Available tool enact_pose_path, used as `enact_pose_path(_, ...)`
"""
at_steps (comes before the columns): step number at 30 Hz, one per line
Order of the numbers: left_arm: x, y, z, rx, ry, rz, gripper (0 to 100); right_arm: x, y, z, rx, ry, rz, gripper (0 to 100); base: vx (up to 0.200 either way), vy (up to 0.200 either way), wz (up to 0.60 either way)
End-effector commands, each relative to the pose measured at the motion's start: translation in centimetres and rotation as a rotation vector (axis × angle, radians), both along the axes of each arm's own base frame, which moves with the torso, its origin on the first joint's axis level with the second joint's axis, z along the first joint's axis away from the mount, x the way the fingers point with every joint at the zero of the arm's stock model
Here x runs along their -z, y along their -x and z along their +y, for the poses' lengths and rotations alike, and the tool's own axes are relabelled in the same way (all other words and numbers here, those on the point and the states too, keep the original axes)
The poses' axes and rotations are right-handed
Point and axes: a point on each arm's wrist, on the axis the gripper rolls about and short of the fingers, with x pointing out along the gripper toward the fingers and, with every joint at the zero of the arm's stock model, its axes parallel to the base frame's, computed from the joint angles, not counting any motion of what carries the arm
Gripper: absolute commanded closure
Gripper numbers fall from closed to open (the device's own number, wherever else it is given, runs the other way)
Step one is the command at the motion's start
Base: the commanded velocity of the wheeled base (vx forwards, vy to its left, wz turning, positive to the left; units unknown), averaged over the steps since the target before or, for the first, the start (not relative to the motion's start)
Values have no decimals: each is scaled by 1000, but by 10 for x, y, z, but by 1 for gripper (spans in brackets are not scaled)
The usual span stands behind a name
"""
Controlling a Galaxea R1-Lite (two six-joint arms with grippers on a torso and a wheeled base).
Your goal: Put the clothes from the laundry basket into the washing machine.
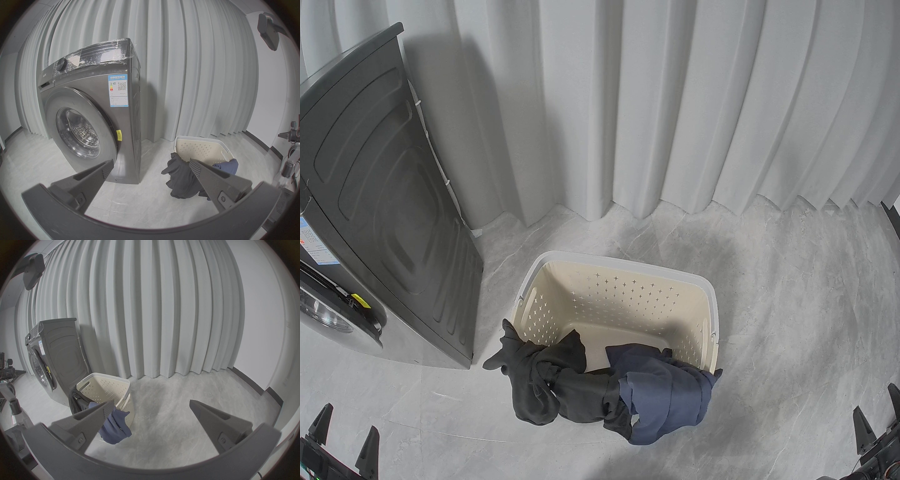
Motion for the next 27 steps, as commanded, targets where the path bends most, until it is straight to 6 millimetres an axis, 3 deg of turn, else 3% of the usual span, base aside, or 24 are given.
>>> enact_pose_path(1,5,0,0,1,0,4,0,5,0,0,0,0,0,0,0,0,0)
enact_pose_path(10,5,0,0,1,1,4,0,5,0,0,0,0,0,0,0,0,0)
enact_pose_path(16,5,0,0,1,1,3,0,5,0,0,0,0,0,0,200,0,0)
enact_pose_path(25,5,0,0,1,1,4,0,5,0,0,0,0,0,0,0,0,0)
enact_pose_path(27,5,0,0,-1,1,4,0,5,0,0,0,0,0,0,200,0,0)
